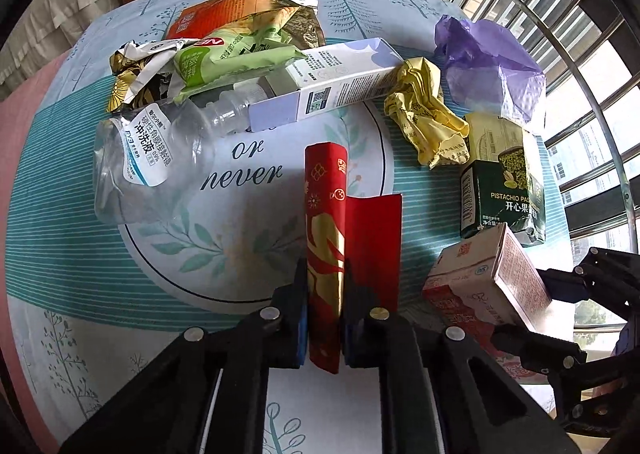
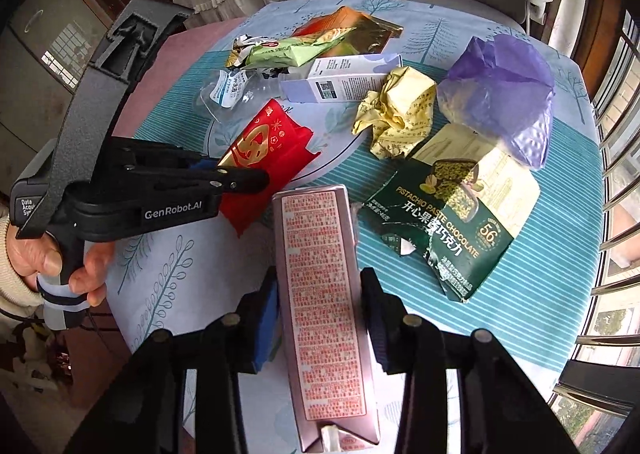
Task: Collect trash
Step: 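Grasp the red packet with the left tool while the right tool grasps the pink carton, then carry the red packet and pink carton toward the trash bin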
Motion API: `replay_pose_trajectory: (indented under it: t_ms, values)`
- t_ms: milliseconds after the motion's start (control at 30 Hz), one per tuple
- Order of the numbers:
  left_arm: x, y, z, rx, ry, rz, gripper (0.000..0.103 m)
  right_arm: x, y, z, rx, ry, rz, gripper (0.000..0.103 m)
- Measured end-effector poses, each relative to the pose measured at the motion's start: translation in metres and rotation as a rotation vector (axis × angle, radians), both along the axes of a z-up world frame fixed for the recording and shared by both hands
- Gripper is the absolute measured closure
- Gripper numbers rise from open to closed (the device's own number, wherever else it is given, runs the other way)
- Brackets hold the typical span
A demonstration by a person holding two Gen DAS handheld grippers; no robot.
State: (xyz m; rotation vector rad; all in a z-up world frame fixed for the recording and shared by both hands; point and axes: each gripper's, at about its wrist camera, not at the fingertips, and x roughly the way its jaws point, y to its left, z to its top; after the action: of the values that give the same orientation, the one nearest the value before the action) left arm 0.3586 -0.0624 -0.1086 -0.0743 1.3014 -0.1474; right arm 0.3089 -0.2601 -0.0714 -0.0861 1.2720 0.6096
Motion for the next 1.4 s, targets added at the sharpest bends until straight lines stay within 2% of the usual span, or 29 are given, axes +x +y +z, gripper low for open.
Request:
replay_pose_trajectory:
  t_ms: [267,533,800,1067,1400]
  values:
    - [-0.054,0.014,0.029,-0.036,-0.058,0.052,0.093,-0.012,0.002,0.007,0.016,0.010,-0.082,0.064]
    - [-0.122,0.033,0.056,-0.059,-0.106,0.054,0.093,-0.038,0.016,0.015,0.028,0.040,-0.183,0.064]
    - [-0.178,0.078,0.067,-0.070,-0.141,0.058,0.093,-0.076,0.049,0.020,-0.015,0.045,-0.246,0.064]
    - [-0.232,0.110,0.071,-0.081,-0.156,-0.002,0.093,-0.135,0.082,0.035,-0.008,-0.001,-0.326,0.064]
    - [-0.309,0.136,0.066,-0.116,-0.154,-0.104,0.093,-0.240,0.103,0.036,-0.005,-0.030,-0.472,0.064]
